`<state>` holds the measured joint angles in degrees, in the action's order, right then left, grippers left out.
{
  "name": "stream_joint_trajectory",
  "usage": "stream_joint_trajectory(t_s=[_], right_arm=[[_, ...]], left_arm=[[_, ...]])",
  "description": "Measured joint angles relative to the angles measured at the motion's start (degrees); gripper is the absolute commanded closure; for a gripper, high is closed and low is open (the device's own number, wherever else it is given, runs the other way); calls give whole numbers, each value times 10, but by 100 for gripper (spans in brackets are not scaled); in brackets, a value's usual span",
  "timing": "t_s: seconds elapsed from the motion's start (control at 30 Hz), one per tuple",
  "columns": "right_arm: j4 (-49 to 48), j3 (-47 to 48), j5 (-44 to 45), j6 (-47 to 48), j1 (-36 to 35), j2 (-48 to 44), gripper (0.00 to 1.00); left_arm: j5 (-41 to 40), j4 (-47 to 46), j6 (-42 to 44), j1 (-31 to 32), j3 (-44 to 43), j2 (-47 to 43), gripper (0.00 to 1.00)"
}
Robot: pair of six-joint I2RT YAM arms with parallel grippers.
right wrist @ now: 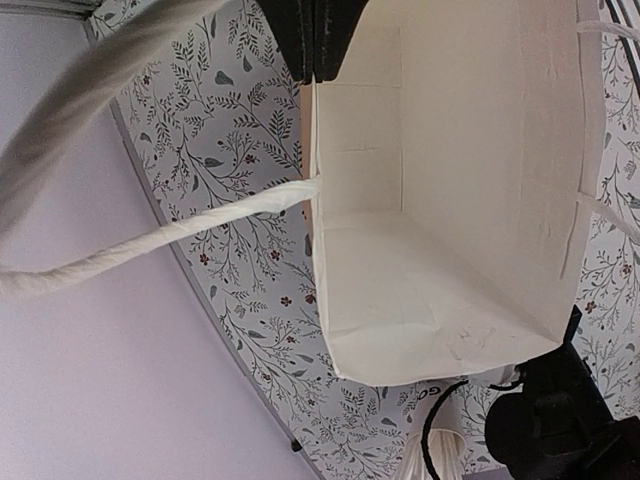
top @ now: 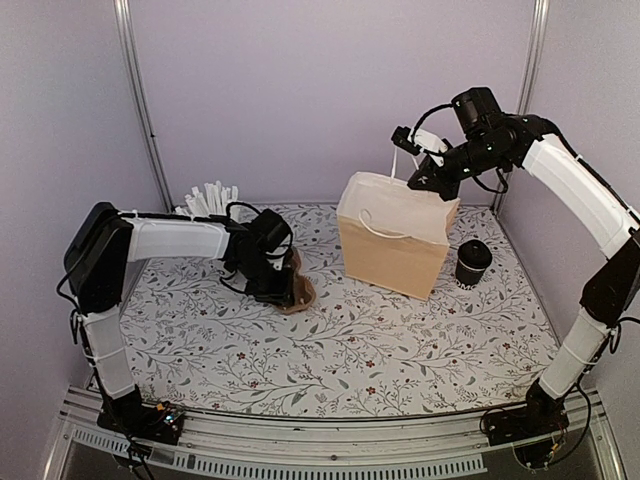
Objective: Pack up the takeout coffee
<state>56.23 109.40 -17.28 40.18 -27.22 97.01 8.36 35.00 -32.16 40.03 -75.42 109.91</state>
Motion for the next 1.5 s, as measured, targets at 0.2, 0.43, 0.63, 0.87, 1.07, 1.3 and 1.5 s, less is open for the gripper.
stream_joint_trajectory(t_s=[0.2, 0.43, 0.63, 0.87, 1.07, 1.3, 1.5], right_arm=[[0, 0, 0, -2, -1, 0, 100], [1, -5, 2, -2, -1, 1, 100], [1, -7, 4, -2, -2, 3, 100], [2, -14, 7, -2, -2, 3, 100], [4, -24, 9, -2, -2, 3, 100], [4, -24, 9, -2, -3, 3, 100], [3, -32, 9, -2, -5, 3, 100]], left_arm=[[-33, 12, 18, -3, 22, -6, 68], [-89, 57, 48, -28, 67, -39, 67], [-85, 62, 86, -34, 45, -65, 52], [-68, 61, 204, -26, -8, -82, 48], [-5, 56, 314, -26, -8, -84, 54], [18, 51, 383, -26, -26, -70, 60], [21, 44, 434, -31, -20, -60, 60]])
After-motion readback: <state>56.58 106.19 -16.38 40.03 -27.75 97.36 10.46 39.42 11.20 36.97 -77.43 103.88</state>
